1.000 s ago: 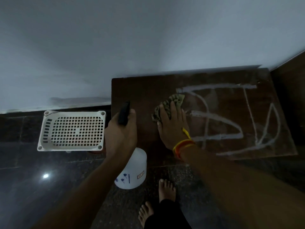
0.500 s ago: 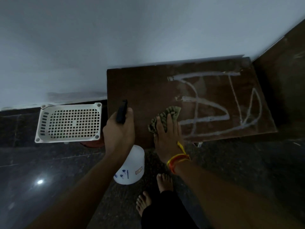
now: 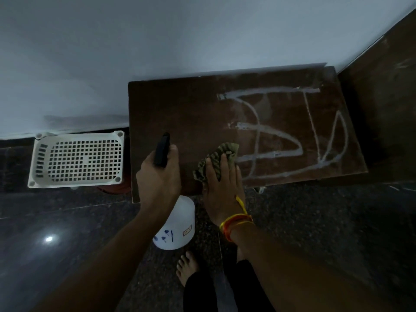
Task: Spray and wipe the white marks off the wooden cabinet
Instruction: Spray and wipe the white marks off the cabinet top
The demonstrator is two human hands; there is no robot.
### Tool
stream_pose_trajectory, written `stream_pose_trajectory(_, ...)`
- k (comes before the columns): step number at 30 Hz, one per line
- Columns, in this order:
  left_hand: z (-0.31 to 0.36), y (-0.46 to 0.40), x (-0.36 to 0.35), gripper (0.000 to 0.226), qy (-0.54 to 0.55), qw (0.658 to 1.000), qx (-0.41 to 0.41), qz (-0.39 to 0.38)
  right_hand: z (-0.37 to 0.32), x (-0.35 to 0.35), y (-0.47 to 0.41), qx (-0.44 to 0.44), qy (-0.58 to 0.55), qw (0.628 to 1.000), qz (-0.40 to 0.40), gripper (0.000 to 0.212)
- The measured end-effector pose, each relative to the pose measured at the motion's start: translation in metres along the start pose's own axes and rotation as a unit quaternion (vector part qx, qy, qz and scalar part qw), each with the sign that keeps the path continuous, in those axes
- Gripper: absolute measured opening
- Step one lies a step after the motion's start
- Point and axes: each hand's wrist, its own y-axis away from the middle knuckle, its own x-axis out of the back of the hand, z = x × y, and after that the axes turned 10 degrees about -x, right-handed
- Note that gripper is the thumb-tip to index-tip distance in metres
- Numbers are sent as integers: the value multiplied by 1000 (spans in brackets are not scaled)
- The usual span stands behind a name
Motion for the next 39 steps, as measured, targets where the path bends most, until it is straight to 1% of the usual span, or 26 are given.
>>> stream_pose_trajectory(4,9,-2,-5,27,3,1000,14,7,27,7,3,-14,8,1000,-10,67)
stream_pose_trajectory(8,16,0,-16,26,12,1000,20,7,27,11,-8,-10,10,1000,-13,66)
stream_pose_trajectory(13,17,3,-31,23,11,1000,22,-2,28,17,-39,8,6,1000,15,60)
stream_pose_trajectory(17,21,7,-36,22,9,1000,26,-6,36,14,-21,0,0,1000,10,61)
stream_pose_trajectory(22,32,8,-41,23,8,1000,18,-12,59,13,-8,3,33,999,-5,63)
stream_pose_trajectory(25,35,8,-44,23,18,1000,20,-3,57,11,-8,-17,25,1000,5,66)
stream_pose_trajectory(27,34,8,-47,23,15,1000,19,-2,56,9,-9,-12,24,1000,11,68)
stream_pose_trajectory(32,32,12,-53,21,17,999,35,-12,58,10,-11,-6,17,1000,15,65)
stream_pose_trajectory(36,32,9,-57,20,10,999,37,-19,51,19,-44,18,2,999,29,64)
stream_pose_trajectory(39,31,8,-58,22,-3,999,31,-9,51,24,-58,21,-9,999,33,64)
